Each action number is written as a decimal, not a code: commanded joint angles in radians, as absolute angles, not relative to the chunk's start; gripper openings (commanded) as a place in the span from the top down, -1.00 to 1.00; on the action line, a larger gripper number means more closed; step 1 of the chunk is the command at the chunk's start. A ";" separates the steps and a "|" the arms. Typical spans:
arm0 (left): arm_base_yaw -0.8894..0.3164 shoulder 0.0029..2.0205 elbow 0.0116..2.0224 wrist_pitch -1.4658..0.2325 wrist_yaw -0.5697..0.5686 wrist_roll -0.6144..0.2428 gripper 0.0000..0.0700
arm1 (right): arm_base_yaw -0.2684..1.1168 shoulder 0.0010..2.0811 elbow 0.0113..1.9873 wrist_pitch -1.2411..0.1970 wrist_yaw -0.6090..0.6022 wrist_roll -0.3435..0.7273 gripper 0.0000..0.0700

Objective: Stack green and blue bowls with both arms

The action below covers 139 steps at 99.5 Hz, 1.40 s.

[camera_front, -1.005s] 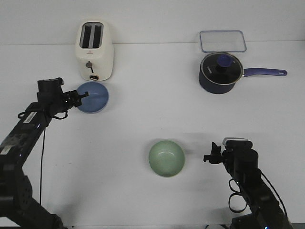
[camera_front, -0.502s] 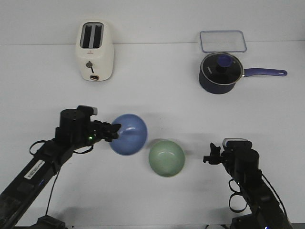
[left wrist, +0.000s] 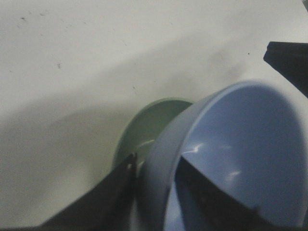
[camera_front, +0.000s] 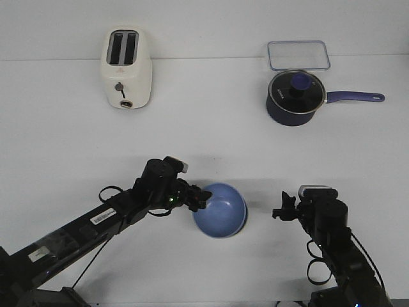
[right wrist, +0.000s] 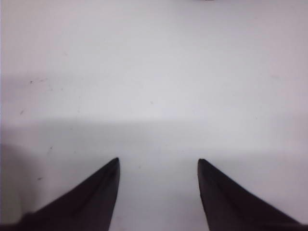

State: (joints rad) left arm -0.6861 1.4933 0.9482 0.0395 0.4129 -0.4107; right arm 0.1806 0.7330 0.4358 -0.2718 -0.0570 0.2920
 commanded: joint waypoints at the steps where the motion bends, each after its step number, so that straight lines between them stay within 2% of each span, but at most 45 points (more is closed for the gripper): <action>1: -0.699 1.499 0.960 0.055 0.413 -0.413 -0.07 | 0.182 0.734 0.439 -0.262 -0.060 0.284 0.05; 21: -0.638 1.429 0.960 0.016 0.412 -0.395 -0.08 | 0.182 0.733 0.439 -0.262 -0.060 0.284 0.05; 27: -0.597 1.380 0.960 -0.017 0.405 -0.368 -0.01 | 0.182 0.731 0.439 -0.261 -0.059 0.283 0.05; 33: -0.550 1.319 0.960 -0.068 0.358 -0.330 0.38 | 0.181 0.720 0.439 -0.258 -0.059 0.283 0.16; 40: -0.490 1.234 0.960 -0.149 0.258 -0.259 1.00 | 0.181 0.691 0.439 -0.254 -0.063 0.283 0.68; 44: -0.459 1.184 0.960 -0.200 0.183 -0.210 0.96 | 0.181 0.667 0.439 -0.253 -0.065 0.282 1.00; 54: -0.396 1.048 0.930 -0.282 -0.016 -0.107 0.96 | 0.181 0.573 0.426 -0.236 -0.064 0.282 1.00; 62: -0.352 0.900 0.822 -0.213 -0.087 -0.070 0.96 | 0.181 0.448 0.381 -0.178 -0.060 0.270 1.00; 78: -0.263 0.560 0.476 0.157 -0.134 -0.053 0.97 | 0.181 0.228 0.285 -0.126 0.004 0.226 1.00; 87: -0.220 0.441 0.349 0.284 -0.142 -0.053 0.97 | 0.181 0.186 0.268 -0.127 0.079 0.227 1.00; 96: -0.187 0.379 0.323 0.259 -0.142 -0.059 0.96 | 0.181 0.176 0.268 -0.116 0.117 0.227 1.00; 139: -0.176 0.312 0.324 0.257 -0.142 -0.065 0.96 | 0.181 0.177 0.269 -0.111 0.113 0.227 1.00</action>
